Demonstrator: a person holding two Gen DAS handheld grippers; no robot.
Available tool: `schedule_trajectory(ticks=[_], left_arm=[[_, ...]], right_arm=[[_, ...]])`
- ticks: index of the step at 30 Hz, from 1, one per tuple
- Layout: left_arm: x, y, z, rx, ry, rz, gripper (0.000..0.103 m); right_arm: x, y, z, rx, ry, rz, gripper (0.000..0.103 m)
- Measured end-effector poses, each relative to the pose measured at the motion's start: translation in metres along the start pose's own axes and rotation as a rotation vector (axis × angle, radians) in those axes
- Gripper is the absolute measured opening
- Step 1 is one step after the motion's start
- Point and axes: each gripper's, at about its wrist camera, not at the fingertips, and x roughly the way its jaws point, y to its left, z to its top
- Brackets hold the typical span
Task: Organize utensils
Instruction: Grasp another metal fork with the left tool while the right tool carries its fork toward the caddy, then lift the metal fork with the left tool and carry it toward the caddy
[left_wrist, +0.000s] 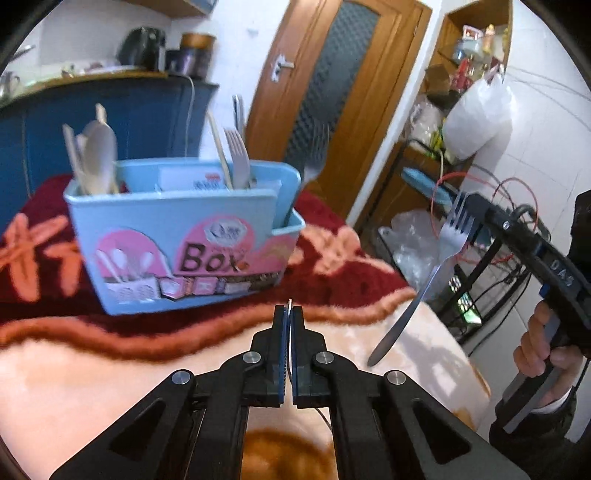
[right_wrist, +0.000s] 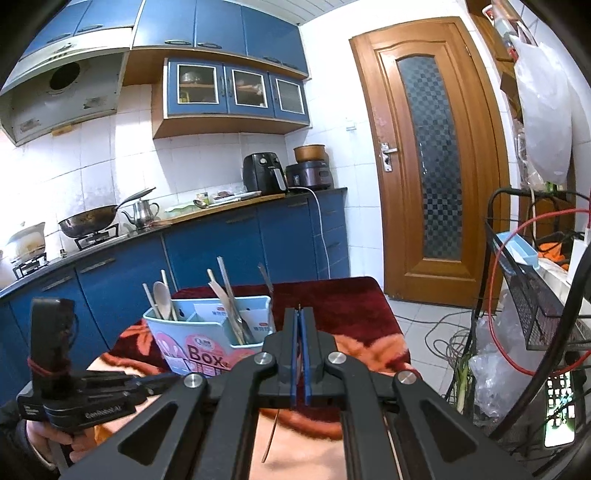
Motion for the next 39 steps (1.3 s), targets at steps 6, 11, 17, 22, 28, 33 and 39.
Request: schedule_trajectory(ticks=[6,11,17,22,28,33,39], left_arm=[[-0.04,-0.002,0.01,0.036,-0.146,0.098,0.001],[-0.07,-0.002,0.026,0.056,-0.259,0.166,0.001],[-0.107,0.007,0.059,0.089,-0.383,0.258,0.001],[-0.137,0.015,0.098,0.113,-0.49,0.344,0.0],[-0.142,0.023,0.125,0.112,-0.455,0.37,0.0],[-0.127,0.042,0.108,0.063,-0.374,0.387,0.0],[-0.104,0.088,0.088,-0.057,-0.239,0.379,0.003]], right_arm=[[-0.006,0.013,0.005,-0.018,-0.014,0.008,0.004],[-0.01,0.021,0.006,-0.034,-0.016,0.006,0.004],[-0.01,0.027,0.004,-0.051,-0.016,0.007,0.004],[-0.006,0.029,0.003,-0.055,-0.011,0.01,0.004],[-0.001,0.029,0.0,-0.05,0.008,0.02,0.004],[0.001,0.029,-0.001,-0.043,0.019,0.026,0.004],[0.001,0.03,0.0,-0.047,0.025,0.026,0.004]])
